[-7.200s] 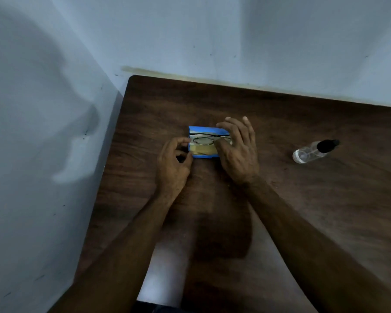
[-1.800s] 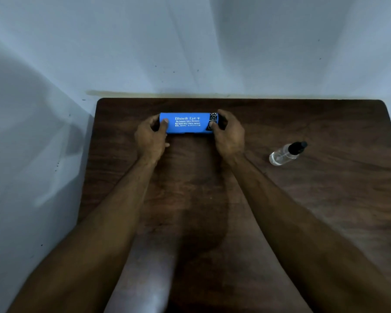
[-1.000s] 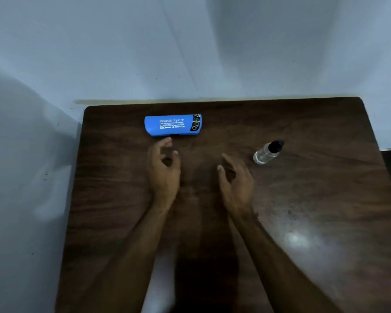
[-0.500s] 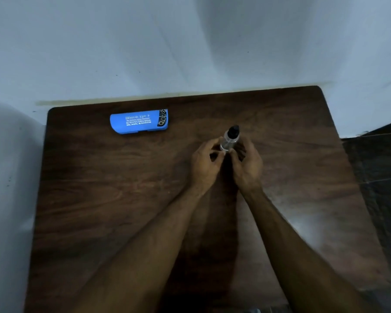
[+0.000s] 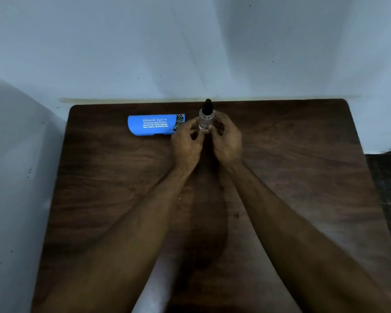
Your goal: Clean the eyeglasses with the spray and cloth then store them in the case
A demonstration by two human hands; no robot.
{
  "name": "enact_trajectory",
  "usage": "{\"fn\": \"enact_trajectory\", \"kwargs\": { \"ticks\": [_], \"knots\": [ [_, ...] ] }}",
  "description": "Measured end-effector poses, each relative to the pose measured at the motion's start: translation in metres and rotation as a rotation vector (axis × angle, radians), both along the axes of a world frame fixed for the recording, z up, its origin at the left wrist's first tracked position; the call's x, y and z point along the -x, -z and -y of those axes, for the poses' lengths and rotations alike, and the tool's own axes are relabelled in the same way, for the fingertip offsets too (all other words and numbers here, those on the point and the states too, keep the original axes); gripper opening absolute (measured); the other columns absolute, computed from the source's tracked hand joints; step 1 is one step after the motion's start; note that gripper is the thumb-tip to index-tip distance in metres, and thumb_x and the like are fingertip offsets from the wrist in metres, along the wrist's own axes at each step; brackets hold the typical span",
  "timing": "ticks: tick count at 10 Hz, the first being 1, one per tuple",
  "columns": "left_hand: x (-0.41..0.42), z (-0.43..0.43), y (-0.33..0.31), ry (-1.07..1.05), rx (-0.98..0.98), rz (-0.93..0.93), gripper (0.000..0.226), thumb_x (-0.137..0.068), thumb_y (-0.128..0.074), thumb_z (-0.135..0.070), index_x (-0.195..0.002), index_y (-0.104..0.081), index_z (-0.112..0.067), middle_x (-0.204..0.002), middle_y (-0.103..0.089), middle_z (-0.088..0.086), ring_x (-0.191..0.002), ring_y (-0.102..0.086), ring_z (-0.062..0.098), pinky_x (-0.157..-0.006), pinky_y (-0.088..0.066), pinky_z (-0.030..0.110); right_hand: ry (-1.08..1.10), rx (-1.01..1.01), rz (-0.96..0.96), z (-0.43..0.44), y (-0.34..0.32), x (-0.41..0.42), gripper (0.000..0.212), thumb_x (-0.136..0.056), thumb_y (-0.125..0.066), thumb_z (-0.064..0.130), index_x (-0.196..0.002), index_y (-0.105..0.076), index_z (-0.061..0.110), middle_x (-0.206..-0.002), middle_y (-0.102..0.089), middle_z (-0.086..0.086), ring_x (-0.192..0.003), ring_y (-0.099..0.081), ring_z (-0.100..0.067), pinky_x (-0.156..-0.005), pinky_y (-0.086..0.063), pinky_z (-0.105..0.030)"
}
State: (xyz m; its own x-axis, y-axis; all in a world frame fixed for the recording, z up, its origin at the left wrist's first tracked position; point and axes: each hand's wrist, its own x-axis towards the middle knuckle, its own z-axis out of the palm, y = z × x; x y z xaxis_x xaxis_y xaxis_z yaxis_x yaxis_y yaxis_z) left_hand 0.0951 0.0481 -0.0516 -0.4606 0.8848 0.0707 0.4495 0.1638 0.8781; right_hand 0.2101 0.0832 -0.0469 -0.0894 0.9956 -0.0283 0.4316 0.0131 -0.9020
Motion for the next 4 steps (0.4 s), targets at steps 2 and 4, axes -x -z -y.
{"fn": "enact_trajectory", "kwargs": {
  "ticks": [2,4],
  "knots": [
    [0.004,-0.005,0.004,0.026,0.052,-0.056,0.038,-0.091,-0.076,-0.016,-0.129,-0.073,-0.008,-0.119,-0.078,0.006,-0.102,-0.075,0.017,-0.094,-0.057,0.028,0.010,0.055,0.006,-0.010,0.009,0.011,0.047,-0.092,-0.061,0.002,-0.136,-0.063,0.020,-0.126,-0.072,0.002,-0.113,-0.068,-0.010,-0.102,-0.055,-0.033],
    [0.004,0.006,-0.003,0.059,0.034,-0.073,0.053,-0.087,-0.069,-0.007,-0.140,-0.064,-0.006,-0.128,-0.074,0.009,-0.112,-0.074,0.022,-0.103,-0.053,0.031,0.035,0.056,-0.007,-0.005,0.006,0.008,0.064,-0.083,-0.051,-0.006,-0.144,-0.056,0.015,-0.139,-0.064,-0.006,-0.128,-0.061,-0.020,-0.113,-0.047,-0.038]
  ]
}}
